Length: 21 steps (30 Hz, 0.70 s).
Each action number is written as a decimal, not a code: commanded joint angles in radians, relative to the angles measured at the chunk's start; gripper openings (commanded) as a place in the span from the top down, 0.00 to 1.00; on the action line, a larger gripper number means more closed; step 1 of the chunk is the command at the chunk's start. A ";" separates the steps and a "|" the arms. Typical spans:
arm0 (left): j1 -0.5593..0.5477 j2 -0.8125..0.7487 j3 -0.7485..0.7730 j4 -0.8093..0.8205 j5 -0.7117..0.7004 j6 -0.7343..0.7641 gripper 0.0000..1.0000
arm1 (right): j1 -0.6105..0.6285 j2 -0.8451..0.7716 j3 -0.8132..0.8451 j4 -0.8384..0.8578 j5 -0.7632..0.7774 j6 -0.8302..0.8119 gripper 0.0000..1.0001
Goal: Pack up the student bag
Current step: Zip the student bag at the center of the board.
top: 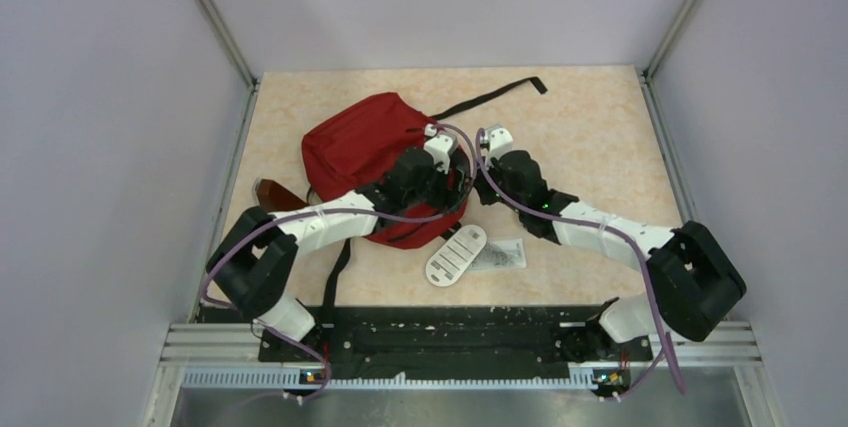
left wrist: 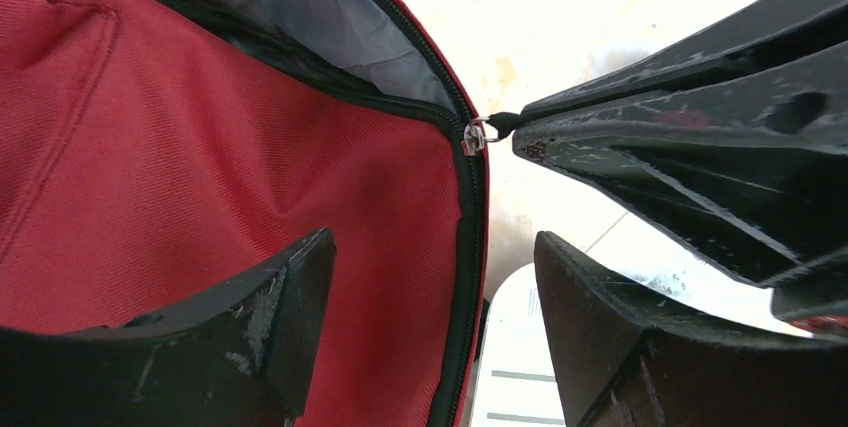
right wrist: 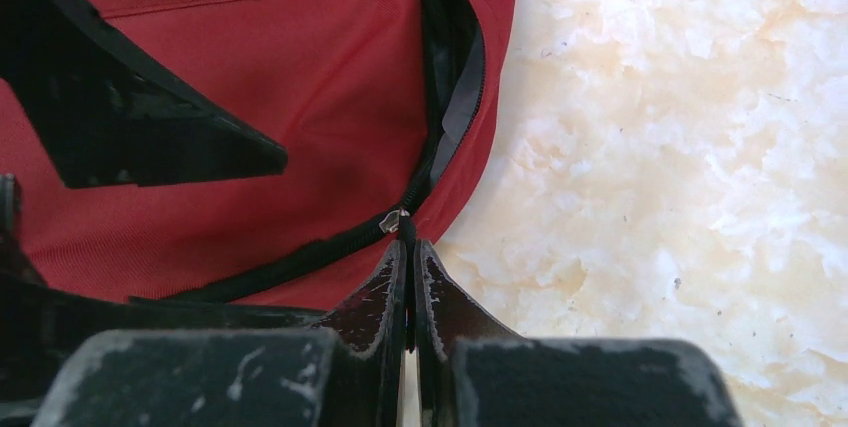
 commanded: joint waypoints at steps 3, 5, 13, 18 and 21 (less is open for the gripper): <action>-0.005 0.058 0.021 0.116 0.054 0.004 0.28 | -0.008 -0.050 -0.003 0.041 0.014 0.003 1.00; -0.008 0.072 0.014 0.125 0.054 0.000 0.47 | -0.008 -0.051 -0.003 0.038 0.017 0.001 1.00; -0.030 0.004 -0.076 0.099 0.049 0.023 1.00 | -0.008 0.007 0.053 -0.012 0.119 -0.008 1.00; -0.042 -0.085 -0.181 0.083 0.040 0.021 1.00 | -0.014 0.102 0.185 -0.091 0.194 -0.022 1.00; -0.054 -0.147 -0.246 0.053 0.012 0.017 1.00 | -0.029 0.149 0.238 -0.101 0.179 -0.030 1.00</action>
